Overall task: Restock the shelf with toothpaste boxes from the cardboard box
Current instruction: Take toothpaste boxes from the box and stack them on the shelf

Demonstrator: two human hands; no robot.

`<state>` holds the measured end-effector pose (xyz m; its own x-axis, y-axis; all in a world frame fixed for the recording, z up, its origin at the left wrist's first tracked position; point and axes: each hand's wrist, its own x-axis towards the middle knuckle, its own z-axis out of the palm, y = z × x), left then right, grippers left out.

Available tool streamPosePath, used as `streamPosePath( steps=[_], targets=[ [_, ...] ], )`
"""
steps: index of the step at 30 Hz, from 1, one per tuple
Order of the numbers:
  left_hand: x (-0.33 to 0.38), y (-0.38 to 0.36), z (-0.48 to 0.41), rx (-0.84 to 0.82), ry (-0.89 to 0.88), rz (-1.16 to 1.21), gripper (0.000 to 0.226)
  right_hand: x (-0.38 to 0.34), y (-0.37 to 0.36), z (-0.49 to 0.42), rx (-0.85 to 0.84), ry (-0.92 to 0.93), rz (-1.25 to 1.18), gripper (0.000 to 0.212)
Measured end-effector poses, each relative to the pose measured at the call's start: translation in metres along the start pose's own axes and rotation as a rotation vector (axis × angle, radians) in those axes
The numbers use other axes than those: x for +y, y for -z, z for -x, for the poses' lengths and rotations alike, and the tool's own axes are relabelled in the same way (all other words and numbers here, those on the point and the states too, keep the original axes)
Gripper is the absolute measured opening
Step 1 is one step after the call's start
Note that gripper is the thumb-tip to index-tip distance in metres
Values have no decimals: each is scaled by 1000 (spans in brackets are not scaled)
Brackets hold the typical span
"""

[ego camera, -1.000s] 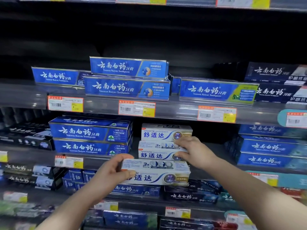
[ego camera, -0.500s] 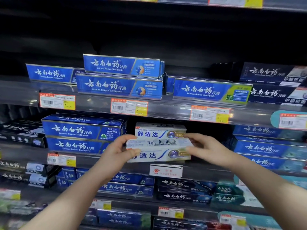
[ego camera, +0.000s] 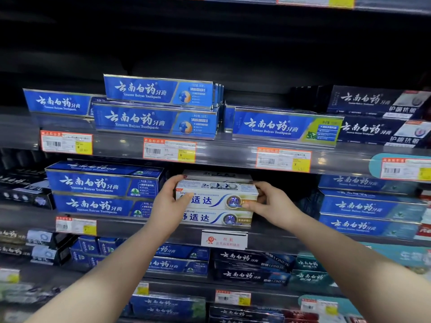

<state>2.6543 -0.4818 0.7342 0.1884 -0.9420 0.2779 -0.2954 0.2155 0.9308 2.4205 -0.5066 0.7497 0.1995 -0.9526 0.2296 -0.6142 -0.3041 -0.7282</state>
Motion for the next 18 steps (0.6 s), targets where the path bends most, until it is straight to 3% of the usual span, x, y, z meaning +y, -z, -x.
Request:
streamPosePath(
  steps=[2,5,10,18],
  targets=[
    [-3,-3,3,-11,7,-46,54,3,0,-1,19,-38,-16,63],
    [-6,-6,7,-8,38,-113,65,6,1,0,-14,-71,4,51],
    [-12,-7,4,32,51,-196,34,5,-4,3,-11,-69,-38,30],
    [-16,-6,3,42,26,-222,41,3,-3,5,-8,-66,16,26]
  ],
)
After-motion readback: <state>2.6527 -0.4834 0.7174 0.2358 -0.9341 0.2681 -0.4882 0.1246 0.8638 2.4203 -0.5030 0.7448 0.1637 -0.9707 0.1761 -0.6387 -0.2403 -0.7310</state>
